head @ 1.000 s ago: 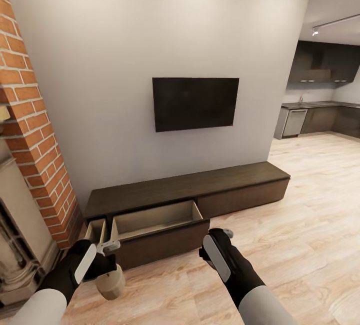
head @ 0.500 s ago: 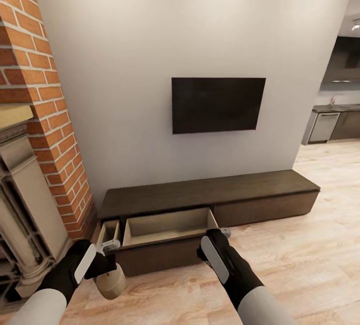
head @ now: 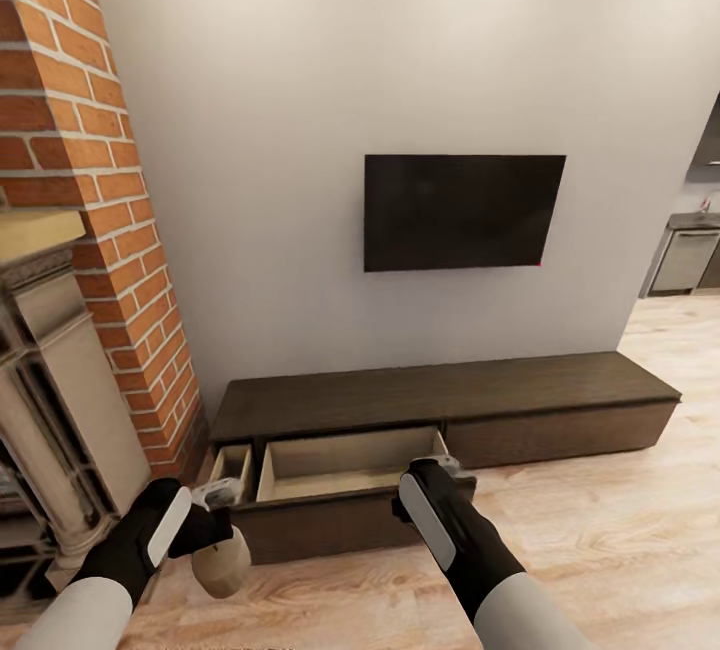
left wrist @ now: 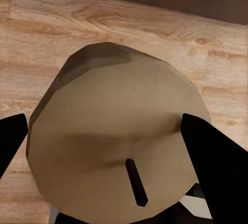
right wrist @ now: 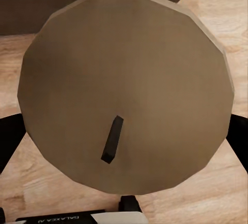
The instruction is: Place each of the two pumpkins and all three candles from the living room inside a cabinet in the living room (use any cabinet), then make sure every cabinet is closed, and position the cauldron so it is next to a table in the living room.
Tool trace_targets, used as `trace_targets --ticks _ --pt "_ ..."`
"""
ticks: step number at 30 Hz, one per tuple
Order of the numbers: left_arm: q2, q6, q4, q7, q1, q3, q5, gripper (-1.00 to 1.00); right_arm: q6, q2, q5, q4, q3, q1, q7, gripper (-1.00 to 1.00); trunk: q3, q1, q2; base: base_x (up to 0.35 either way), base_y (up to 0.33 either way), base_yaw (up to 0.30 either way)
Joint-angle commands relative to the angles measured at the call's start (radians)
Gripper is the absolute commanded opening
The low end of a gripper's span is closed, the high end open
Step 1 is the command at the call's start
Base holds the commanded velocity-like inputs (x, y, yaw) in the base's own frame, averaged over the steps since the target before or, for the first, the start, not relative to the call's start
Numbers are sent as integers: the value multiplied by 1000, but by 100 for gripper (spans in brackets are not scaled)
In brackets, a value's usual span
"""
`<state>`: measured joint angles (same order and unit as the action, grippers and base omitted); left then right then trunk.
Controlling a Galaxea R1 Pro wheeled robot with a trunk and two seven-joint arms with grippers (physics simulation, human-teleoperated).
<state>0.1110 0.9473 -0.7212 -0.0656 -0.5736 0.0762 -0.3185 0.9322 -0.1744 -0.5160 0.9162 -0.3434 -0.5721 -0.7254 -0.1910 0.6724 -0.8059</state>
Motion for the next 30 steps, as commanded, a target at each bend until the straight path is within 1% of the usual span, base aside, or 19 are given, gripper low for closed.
trace_targets --ticks 1,4,5,7,8,9,10,13,15,19,21,23,26,30 --pt "0 1 -4 0 0 2 -1 -100 1 0 4 3 0 0 0 -100 3 -4 7 20 0 178" --pt "1 14 -41 1 0 18 -3 -100 1 0 1 18 -1 0 13 -100 12 -15 28 9 0 78" --pt "1 30 -59 1 0 29 -4 -100 0 0 1 23 -1 0 24 -100 15 -19 35 3 0 30" --pt "1 63 -91 1 0 64 -4 -100 0 0 -1 45 -2 0 48 -100 21 -27 49 2 0 16" --pt "0 73 -104 1 0 79 -4 -100 1 0 -1 67 -3 0 59 -100 25 -31 56 1 0 8" --pt "-2 82 -127 1 0 92 -4 -100 2 0 -3 112 -4 0 69 -100 28 -35 63 0 0 4" --pt "-5 88 -167 1 0 99 -4 -100 2 0 -4 150 -4 1 74 -100 31 -38 70 0 0 2" --pt "-7 93 -260 1 1 103 -4 -100 0 0 -18 182 -6 2 77 -100 40 -50 91 0 0 0" --pt "-14 94 -286 2 3 103 -4 -100 -1 0 -25 187 -15 2 78 -100 47 -58 105 0 0 0" --pt "-75 93 -310 1 5 102 -1 -100 -2 0 -32 192 -51 1 78 -100 59 -73 133 0 0 0" --pt "-91 92 -313 1 6 101 -1 -100 -2 0 -33 192 -57 1 78 -100 59 -73 133 0 0 0" --pt "-97 92 -317 1 6 101 -1 -100 -3 0 -33 193 -60 1 78 -100 59 -73 133 0 0 0" --pt "-101 91 -323 1 7 100 -1 -100 -4 0 -36 191 -61 1 79 -100 59 -73 133 12 0 0" --pt "-102 90 -326 1 9 100 -1 -100 -4 0 -38 190 -62 1 80 -100 59 -73 133 215 0 0"
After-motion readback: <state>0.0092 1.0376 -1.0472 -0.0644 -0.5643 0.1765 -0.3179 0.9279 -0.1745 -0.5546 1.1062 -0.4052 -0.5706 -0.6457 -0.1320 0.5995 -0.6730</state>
